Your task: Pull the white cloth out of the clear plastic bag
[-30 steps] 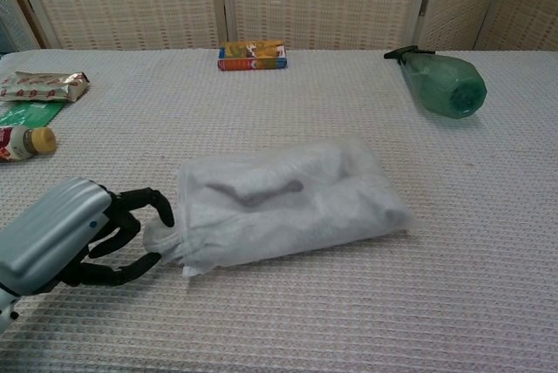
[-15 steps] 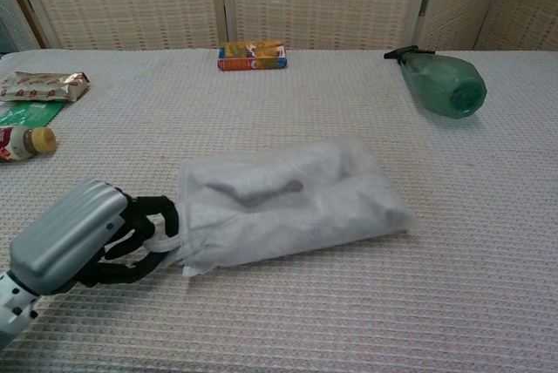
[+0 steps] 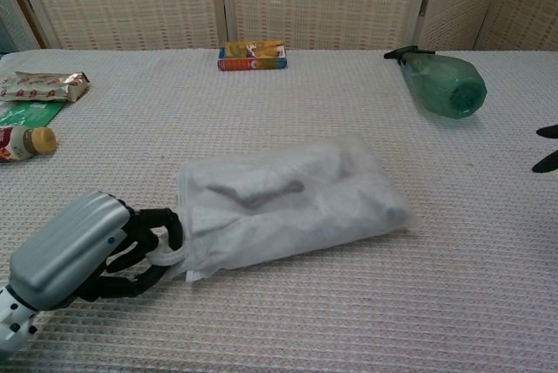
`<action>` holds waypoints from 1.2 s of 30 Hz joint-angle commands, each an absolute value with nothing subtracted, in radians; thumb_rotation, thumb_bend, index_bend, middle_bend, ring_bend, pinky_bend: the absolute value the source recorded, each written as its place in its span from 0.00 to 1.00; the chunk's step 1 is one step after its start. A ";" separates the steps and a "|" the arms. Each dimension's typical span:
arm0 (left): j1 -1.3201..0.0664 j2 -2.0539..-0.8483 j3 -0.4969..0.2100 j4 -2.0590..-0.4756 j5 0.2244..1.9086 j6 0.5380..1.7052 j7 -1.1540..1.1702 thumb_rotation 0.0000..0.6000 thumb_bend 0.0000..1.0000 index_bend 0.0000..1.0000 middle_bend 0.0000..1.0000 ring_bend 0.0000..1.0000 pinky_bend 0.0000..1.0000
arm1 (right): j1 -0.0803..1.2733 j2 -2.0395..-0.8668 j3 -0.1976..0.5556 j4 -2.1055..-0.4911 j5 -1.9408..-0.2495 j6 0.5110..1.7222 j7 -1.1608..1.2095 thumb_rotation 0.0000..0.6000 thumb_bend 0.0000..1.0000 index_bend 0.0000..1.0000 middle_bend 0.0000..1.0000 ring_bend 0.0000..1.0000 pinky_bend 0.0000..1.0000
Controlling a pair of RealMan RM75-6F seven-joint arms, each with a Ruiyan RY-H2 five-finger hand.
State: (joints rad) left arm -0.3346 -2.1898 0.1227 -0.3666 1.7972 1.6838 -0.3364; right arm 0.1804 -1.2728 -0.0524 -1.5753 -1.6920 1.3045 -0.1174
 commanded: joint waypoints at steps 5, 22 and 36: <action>-0.336 -2.185 0.129 -0.386 1.792 1.685 -0.325 1.00 0.65 0.67 1.00 1.00 1.00 | 0.231 -1.445 0.010 -1.436 -1.651 1.287 -0.008 1.00 0.16 0.47 0.03 0.00 0.00; -0.351 -2.168 0.133 -0.433 1.780 1.675 -0.293 1.00 0.65 0.68 1.00 1.00 1.00 | 0.280 -1.721 0.080 -1.150 -1.540 1.275 0.137 1.00 0.19 0.58 0.08 0.00 0.00; -0.359 -2.155 0.135 -0.453 1.776 1.671 -0.280 1.00 0.65 0.68 1.00 1.00 1.00 | 0.317 -1.790 0.079 -1.107 -1.524 1.254 0.192 1.00 0.25 0.56 0.07 0.00 0.00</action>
